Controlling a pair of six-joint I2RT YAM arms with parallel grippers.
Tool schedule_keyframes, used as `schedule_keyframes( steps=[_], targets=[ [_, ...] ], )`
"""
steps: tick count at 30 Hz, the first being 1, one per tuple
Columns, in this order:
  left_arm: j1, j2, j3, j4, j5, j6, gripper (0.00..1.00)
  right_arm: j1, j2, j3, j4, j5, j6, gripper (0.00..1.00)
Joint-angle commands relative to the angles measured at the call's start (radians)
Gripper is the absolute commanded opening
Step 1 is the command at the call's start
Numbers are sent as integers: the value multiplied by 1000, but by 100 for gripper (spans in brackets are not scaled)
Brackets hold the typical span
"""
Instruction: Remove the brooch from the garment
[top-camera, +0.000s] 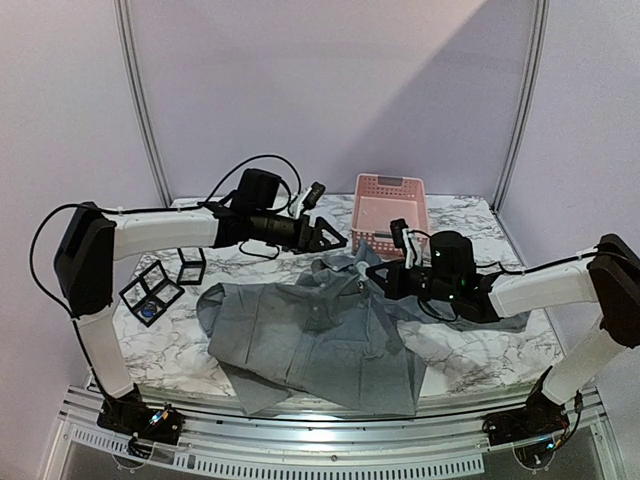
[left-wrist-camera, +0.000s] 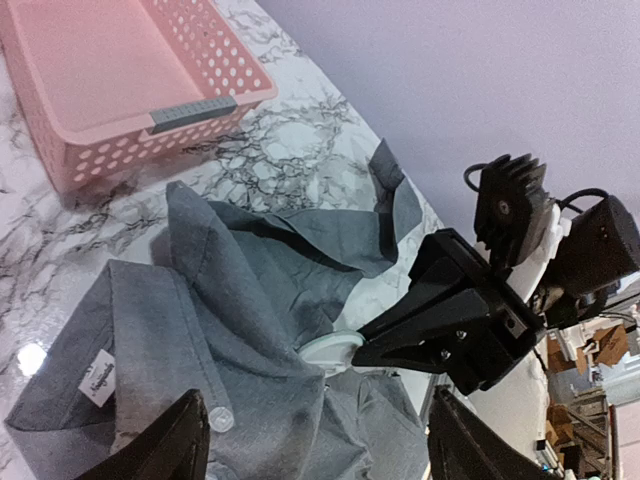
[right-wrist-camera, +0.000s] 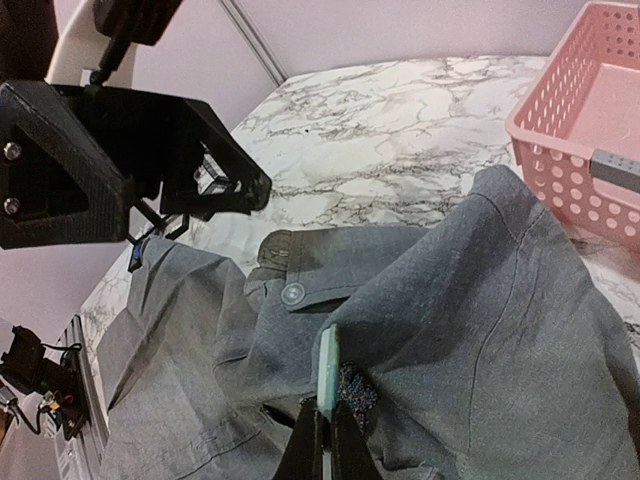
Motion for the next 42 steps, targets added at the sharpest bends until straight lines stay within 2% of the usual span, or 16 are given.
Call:
schedule_keyframes(
  steps=[1, 6, 10, 16, 20, 24, 28, 30, 35, 42],
  targets=[
    [3, 58, -18, 148, 98, -116, 75, 21, -20, -10, 148, 79, -24, 0],
    [3, 110, -51, 233, 148, -187, 75, 60, 16, 20, 181, 200, -87, 0],
    [4, 136, -93, 403, 211, -322, 75, 95, 46, 33, 224, 318, -158, 0],
    [4, 164, -132, 541, 246, -431, 75, 99, 91, 39, 300, 329, -160, 0],
    [9, 151, -137, 538, 244, -423, 75, 99, 117, 64, 288, 308, -150, 0],
    [42, 109, -113, 390, 209, -305, 75, 98, 111, 82, 230, 282, -155, 0],
    [60, 32, 8, -74, -19, 67, 76, 100, 80, 131, 73, 241, -210, 0],
    [53, -11, 36, -202, -120, 175, 76, 96, 62, 164, -35, 219, -236, 0],
    [49, -106, -10, -215, -170, 265, 76, 85, 35, 272, -336, 161, -296, 0],
    [5, -111, -26, -219, -116, 365, 69, 72, 49, 461, -726, 98, -358, 0]
  ],
)
